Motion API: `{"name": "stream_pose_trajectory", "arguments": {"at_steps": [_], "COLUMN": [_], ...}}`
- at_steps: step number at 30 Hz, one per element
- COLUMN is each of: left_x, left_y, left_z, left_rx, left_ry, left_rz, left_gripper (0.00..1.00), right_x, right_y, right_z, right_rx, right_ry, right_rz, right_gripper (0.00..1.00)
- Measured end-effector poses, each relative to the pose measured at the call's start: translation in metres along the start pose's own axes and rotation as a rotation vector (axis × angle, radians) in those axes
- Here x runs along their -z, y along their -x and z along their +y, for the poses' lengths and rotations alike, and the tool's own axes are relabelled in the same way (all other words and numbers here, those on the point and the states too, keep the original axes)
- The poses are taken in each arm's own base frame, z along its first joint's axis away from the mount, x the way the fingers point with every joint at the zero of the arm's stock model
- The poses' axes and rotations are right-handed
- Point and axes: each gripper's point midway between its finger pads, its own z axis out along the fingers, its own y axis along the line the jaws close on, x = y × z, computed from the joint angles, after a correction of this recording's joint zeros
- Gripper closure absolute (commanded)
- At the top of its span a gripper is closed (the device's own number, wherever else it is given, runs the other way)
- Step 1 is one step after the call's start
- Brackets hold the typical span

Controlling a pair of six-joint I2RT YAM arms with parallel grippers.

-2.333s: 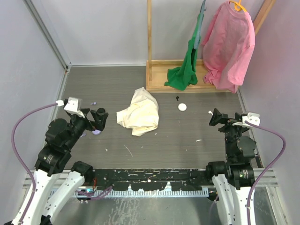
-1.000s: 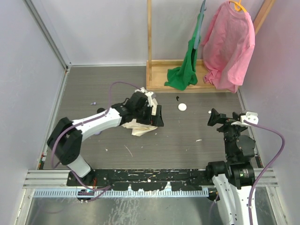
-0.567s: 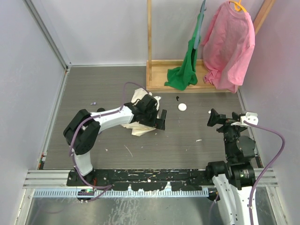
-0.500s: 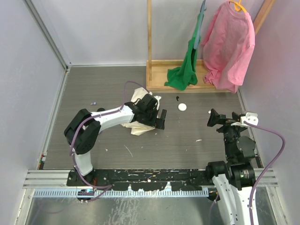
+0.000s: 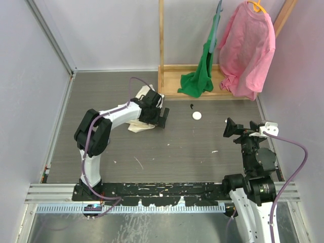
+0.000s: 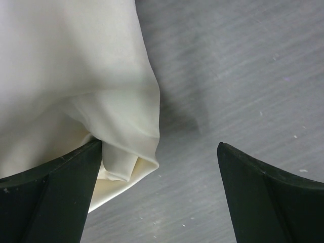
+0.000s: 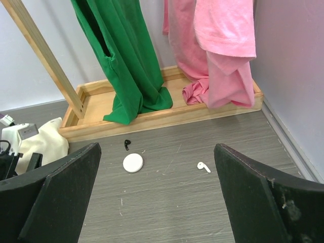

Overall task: Insert the wireless bluetooth earbuds into the charging case
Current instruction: Move the distractor to the center of the board.

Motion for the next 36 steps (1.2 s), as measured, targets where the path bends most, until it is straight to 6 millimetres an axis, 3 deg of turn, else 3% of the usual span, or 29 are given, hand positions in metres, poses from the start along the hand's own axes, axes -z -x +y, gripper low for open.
{"name": "stream_pose_trajectory", "arguments": {"at_steps": [17,29,36], "left_x": [-0.012,-0.03,-0.037], "left_y": [0.057,0.118,0.139], "left_z": [0.088,0.133,0.154], "left_rx": [0.117,0.183,0.169], "left_ry": [0.085,0.08,0.093], "left_rz": [-0.042,-0.118,-0.139], "left_gripper": [0.02,0.02,0.02], "right_x": [0.001,0.001,0.001], "right_y": [0.001,0.001,0.001], "right_z": [0.0,0.001,0.002], "right_rx": [-0.001,0.0,0.0], "right_ry": [0.001,0.005,0.01], "right_rz": [-0.006,-0.005,-0.004], "right_gripper": [0.0,0.0,0.0]}}
